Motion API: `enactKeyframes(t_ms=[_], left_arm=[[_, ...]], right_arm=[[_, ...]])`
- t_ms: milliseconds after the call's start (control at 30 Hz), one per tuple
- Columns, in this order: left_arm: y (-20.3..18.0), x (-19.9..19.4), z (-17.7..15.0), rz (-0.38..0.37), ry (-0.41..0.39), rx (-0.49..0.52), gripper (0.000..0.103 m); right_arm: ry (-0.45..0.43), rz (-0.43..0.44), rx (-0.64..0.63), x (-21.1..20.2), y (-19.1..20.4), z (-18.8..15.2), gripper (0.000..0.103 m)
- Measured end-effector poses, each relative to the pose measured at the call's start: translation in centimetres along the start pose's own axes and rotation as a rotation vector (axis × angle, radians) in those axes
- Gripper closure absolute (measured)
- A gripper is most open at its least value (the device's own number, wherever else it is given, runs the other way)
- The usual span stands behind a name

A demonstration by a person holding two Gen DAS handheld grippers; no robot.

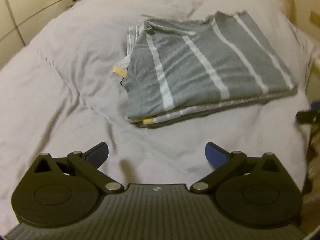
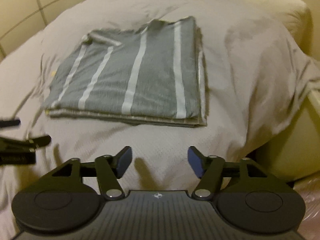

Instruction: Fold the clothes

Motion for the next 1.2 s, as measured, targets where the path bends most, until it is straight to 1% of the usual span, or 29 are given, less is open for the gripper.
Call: enactKeyframes(t_ms=[33,100,267,333,433,467,533,567,600,733,1000,1200], left_arm=[[-0.1,0.0,-0.1,-0.005,-0.018,-0.002,0.001],[-0.1,0.0,-0.5,-0.01,-0.035,-0.002,0.001],[-0.3,0.4,-1.8,-0.045,-0.06,-0.018,0.001],[-0.4,0.2,-2.4,-0.066,-0.072,-0.018,0.001],[-0.7,-0.7,-3.1,-0.078,-0.095,-0.001,0.001],[-0.8,-0.8,-3.3,-0.082,-0.095,0.002,0.001],[-0.8,-1.1,-3.6,-0.072,-0.075,0.012,0.001],[-0.9,-1.2,-3.8,-0.066,-0.062,0.017,0.001],[-0.8,-1.5,-4.0,-0.059,-0.062,0.016,0.001],[-0.4,-2.6,-4.6,-0.089,-0.066,-0.024,0.001],[-0.1,-5.2,-5.7,-0.098,-0.04,-0.016,0.001],[0.3,-7.7,-6.5,-0.096,-0.045,-0.014,0.001]], right_arm=[[-0.005,-0.003,0.02,0.0,0.1,-0.1,0.03],[-0.014,-0.008,0.059,0.0,0.2,-0.4,0.03],[-0.062,-0.033,0.074,0.3,1.5,-1.3,0.024],[-0.064,-0.049,0.089,0.1,1.5,-1.7,0.024],[-0.068,-0.07,0.105,-0.6,1.7,-2.3,0.022],[-0.069,-0.076,0.105,-0.9,1.8,-2.5,0.021],[-0.074,-0.087,0.098,-1.6,2.1,-2.9,0.016],[-0.075,-0.089,0.096,-1.8,2.2,-3.1,0.016],[-0.075,-0.092,0.096,-2.1,2.2,-3.2,0.016],[-0.074,-0.105,0.103,-3.4,2.6,-3.6,0.016],[-0.067,-0.113,0.102,-6.1,3.5,-4.3,0.015],[-0.08,-0.117,0.098,-8.5,4.2,-4.8,0.015]])
Point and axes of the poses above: each gripper's, at about its wrist camera, not at the fingertips, and x roughly the way its jaws point, y to its left, z to its top, the point moved 5 cm from there along x, roughly the way its jaws point, and after that the axes turned 8 degrees about -z, right-handed, at the moved point
